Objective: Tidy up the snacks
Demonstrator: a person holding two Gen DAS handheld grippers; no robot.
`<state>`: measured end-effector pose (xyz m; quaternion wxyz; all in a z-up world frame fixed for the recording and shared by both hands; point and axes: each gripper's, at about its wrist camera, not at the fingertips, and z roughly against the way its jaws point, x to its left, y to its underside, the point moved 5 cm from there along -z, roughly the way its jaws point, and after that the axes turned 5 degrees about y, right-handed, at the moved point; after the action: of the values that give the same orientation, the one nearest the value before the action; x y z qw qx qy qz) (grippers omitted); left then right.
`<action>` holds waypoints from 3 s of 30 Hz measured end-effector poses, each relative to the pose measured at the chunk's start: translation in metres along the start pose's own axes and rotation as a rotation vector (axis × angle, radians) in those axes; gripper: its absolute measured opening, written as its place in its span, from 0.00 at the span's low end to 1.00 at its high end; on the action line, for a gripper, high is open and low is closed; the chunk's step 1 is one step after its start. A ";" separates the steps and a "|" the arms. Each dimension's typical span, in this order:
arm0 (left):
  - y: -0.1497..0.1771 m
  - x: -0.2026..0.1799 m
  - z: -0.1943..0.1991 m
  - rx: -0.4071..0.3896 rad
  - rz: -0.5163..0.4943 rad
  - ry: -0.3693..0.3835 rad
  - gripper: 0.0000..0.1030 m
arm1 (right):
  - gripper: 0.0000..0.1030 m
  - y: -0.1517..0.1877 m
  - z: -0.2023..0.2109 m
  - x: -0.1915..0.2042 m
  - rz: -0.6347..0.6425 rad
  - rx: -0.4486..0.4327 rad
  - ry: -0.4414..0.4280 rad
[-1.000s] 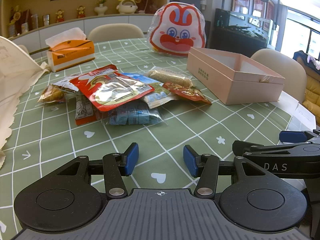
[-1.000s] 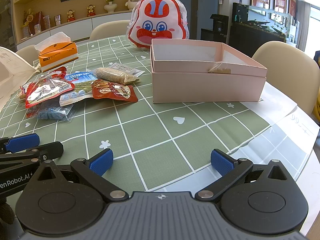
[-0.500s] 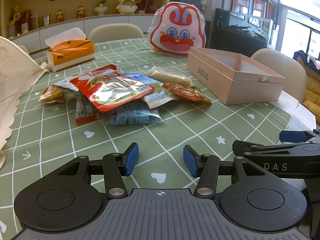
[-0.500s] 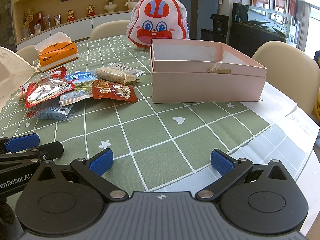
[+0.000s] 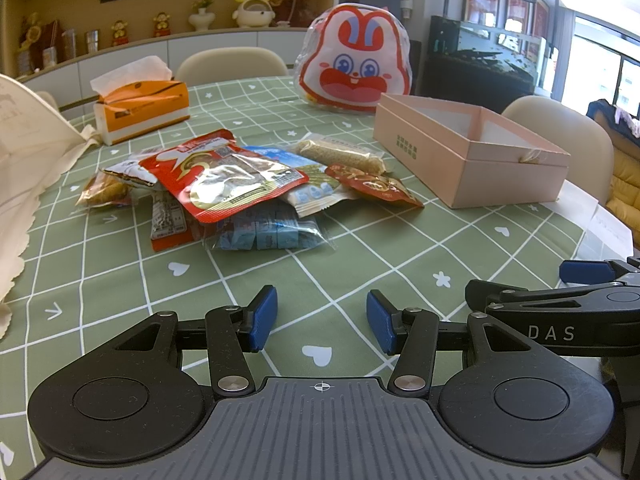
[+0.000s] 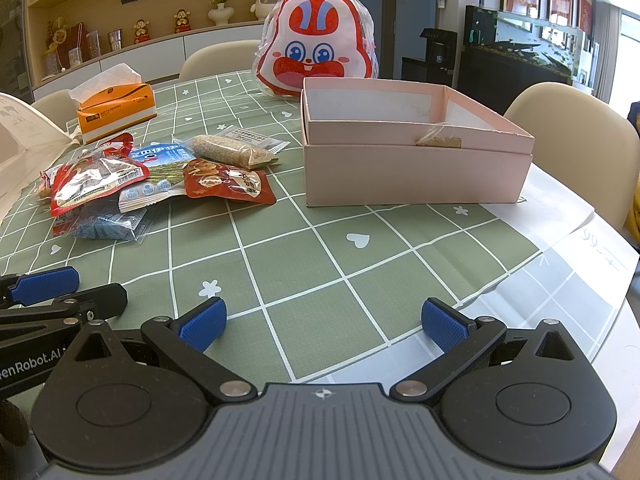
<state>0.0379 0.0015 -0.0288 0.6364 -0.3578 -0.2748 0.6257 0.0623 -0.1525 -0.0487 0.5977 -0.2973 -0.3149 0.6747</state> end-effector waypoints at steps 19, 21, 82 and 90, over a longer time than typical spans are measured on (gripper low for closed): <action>0.000 0.000 0.000 0.007 -0.021 -0.017 0.54 | 1.00 0.000 0.000 0.000 -0.001 0.000 0.000; 0.000 0.000 0.000 0.010 -0.030 -0.022 0.54 | 1.00 0.000 -0.001 0.002 -0.001 0.000 0.000; -0.085 0.149 -0.002 -0.018 0.357 0.271 0.31 | 0.42 -0.030 0.009 -0.010 -0.033 0.043 -0.331; -0.081 0.108 -0.055 0.118 0.183 0.230 0.31 | 0.58 -0.022 0.005 -0.038 -0.082 -0.052 -0.242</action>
<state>0.1375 0.1061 -0.0070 0.6239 -0.4125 -0.1292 0.6511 0.0762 -0.1889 -0.0270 0.5744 -0.2159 -0.4142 0.6722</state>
